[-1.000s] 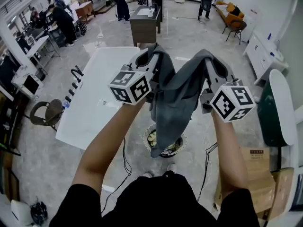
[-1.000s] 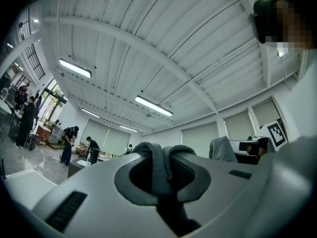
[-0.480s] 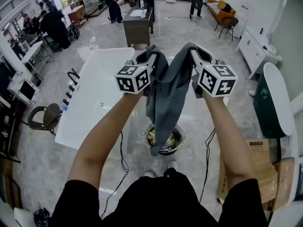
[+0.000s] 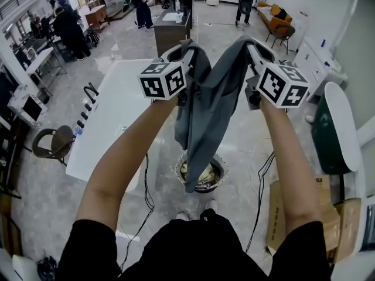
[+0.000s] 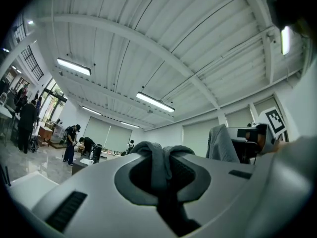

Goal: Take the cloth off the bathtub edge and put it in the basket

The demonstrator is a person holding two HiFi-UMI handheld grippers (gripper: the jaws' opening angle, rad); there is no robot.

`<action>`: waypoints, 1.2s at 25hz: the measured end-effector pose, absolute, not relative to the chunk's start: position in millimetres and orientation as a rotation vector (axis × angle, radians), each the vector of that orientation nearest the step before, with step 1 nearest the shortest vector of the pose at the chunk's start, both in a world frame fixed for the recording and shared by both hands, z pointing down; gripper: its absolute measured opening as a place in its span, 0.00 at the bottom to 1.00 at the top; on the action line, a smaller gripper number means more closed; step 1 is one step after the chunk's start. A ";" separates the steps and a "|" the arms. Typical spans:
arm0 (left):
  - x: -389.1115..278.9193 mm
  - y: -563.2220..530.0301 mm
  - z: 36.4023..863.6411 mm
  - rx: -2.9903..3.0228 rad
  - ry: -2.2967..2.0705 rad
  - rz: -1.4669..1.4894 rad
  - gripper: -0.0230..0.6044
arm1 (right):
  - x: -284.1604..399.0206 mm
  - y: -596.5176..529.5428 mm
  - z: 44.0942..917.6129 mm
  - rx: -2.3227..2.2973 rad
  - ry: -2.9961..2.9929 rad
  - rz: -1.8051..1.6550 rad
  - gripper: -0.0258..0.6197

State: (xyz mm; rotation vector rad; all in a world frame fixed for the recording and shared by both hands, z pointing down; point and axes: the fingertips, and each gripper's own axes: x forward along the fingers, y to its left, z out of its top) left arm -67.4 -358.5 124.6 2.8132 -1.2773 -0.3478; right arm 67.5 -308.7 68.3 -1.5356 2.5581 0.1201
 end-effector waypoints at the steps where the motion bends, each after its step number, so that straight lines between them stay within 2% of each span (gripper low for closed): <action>1: -65.6 -356.8 119.1 2.807 -1.266 -0.358 0.11 | 67.9 -307.0 62.8 -1.523 2.557 0.133 0.09; 16: -53.4 -340.8 33.9 2.941 -1.221 -0.448 0.11 | 63.9 -294.7 -20.9 -1.461 2.532 0.308 0.09; 25: -50.4 -321.1 36.3 2.998 -1.189 -0.420 0.11 | 43.9 -278.4 -17.2 -1.401 2.625 0.371 0.09; 30: -50.1 -313.1 51.8 2.973 -1.171 -0.429 0.11 | 57.7 -279.7 -4.4 -1.398 2.618 0.341 0.09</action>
